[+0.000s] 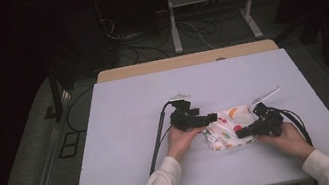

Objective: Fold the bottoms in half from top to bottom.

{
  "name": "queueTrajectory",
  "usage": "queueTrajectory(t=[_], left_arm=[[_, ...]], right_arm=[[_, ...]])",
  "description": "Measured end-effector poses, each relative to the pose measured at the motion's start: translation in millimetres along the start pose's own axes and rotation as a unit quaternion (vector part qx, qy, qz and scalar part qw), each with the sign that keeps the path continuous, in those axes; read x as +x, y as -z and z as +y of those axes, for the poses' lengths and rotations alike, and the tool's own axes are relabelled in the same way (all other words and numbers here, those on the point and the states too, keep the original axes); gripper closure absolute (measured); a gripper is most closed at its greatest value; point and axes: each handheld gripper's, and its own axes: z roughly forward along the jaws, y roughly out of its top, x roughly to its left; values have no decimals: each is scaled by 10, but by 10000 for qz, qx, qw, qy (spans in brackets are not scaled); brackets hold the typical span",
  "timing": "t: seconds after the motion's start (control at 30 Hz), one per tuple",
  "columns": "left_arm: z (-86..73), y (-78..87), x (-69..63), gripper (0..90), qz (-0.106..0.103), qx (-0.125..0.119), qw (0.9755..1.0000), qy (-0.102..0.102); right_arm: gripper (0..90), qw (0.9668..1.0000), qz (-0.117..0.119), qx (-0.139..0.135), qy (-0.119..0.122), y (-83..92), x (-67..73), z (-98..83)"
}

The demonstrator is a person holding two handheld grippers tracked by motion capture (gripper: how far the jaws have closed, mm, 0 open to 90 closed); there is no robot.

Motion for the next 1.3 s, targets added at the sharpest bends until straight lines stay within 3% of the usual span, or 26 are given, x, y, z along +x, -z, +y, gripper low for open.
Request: queueTrajectory(t=[0.07,0.13,0.27,0.37,0.53,0.9,0.93,1.17,1.3], left_arm=[[1,3,10,131,3,2,10000,10],[7,9,23,131,4,-23,10000,21],[22,16,47,131,29,-48,10000,66],[32,19,59,132,29,-33,10000,50],[58,12,69,133,32,-20,10000,50],[108,25,113,133,77,-32,9999,110],[116,30,118,133,85,-38,9999,99],[148,61,151,112,85,-44,9999,129],[164,50,175,79,116,116,9998,102]], right_arm=[[883,10000,12,-18,10,2,-2,1],[802,9999,8,-114,65,39,7,12],[724,9996,-77,-268,87,89,5,26],[609,9982,-105,-561,199,179,-13,59],[518,9967,-153,-759,243,266,-50,121],[334,9945,-334,-991,-1,419,-229,263],[277,9936,-379,-1061,-55,441,-270,276],[133,9926,-503,-1089,-168,504,-381,336],[67,9926,-496,-1092,-183,528,-433,362]])
